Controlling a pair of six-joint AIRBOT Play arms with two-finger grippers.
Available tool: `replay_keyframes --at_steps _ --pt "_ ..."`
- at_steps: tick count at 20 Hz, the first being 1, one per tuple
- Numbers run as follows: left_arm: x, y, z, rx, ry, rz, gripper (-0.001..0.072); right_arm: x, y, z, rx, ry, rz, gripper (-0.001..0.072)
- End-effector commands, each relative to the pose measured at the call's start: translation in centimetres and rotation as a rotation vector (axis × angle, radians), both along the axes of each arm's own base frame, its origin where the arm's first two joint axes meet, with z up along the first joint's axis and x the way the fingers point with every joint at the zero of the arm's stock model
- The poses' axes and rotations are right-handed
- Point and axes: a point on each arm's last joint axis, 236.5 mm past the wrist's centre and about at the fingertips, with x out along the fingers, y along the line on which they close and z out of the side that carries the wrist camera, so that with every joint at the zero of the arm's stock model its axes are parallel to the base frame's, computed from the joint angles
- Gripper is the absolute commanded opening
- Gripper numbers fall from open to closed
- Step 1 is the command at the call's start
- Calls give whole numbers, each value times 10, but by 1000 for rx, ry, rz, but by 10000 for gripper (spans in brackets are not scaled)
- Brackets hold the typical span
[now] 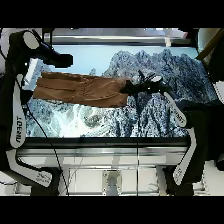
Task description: Fold the clothes and pants, and hang the long-sleeved shirts on hangers.
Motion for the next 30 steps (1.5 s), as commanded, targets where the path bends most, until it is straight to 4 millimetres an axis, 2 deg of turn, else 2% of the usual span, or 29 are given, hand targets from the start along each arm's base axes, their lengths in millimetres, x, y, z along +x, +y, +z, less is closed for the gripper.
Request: replay_keyframes --at_steps 1,2,4,6,7,9,11,12,14,16,18,19,21,24,26,28,30 --pt "-1 6 -10 29 21 7 12 -11 -38 34 -21 -22 50 33" --pt "-3 1 -16 30 35 -3 12 -19 -56 49 -38 -23 71 33" --pt "-13 -21 -32 30 77 -47 12 -36 -88 79 -55 -10 92 32" --pt "-31 -61 -55 43 128 -129 12 -53 -109 113 -41 15 88 33" --pt "-40 -88 -71 51 151 -182 12 -60 -114 128 -36 20 85 33" --pt "-59 -147 -106 69 184 -295 11 -64 -112 146 -43 4 75 33" --pt "-80 -207 -143 87 203 -404 11 -67 -105 152 -42 9 78 33" --pt "-89 -231 -158 91 200 -444 10 -68 -99 152 -40 14 85 33" --pt "-101 -264 -183 94 190 -496 10 -70 -89 153 -39 23 94 33" --pt "-105 -275 -205 100 204 -506 10 -69 -78 162 -43 -10 118 33" --pt "-101 -270 -215 103 216 -492 11 -58 -64 178 -53 -84 117 33" --pt "-95 -264 -214 102 215 -477 10 -49 -56 186 -63 -132 104 33" --pt "-77 -243 -197 76 204 -404 11 -29 -41 196 -105 -234 67 32" --pt "-53 -195 -139 47 150 -318 11 -10 -21 193 -174 -317 24 32" --pt "-47 -156 -94 42 116 -264 11 -8 0 188 -187 -332 23 32" --pt "-50 -119 -56 60 83 -258 11 -13 29 182 -196 -353 49 32" --pt "-56 -84 -26 72 64 -232 11 -11 69 181 -181 -400 35 32"
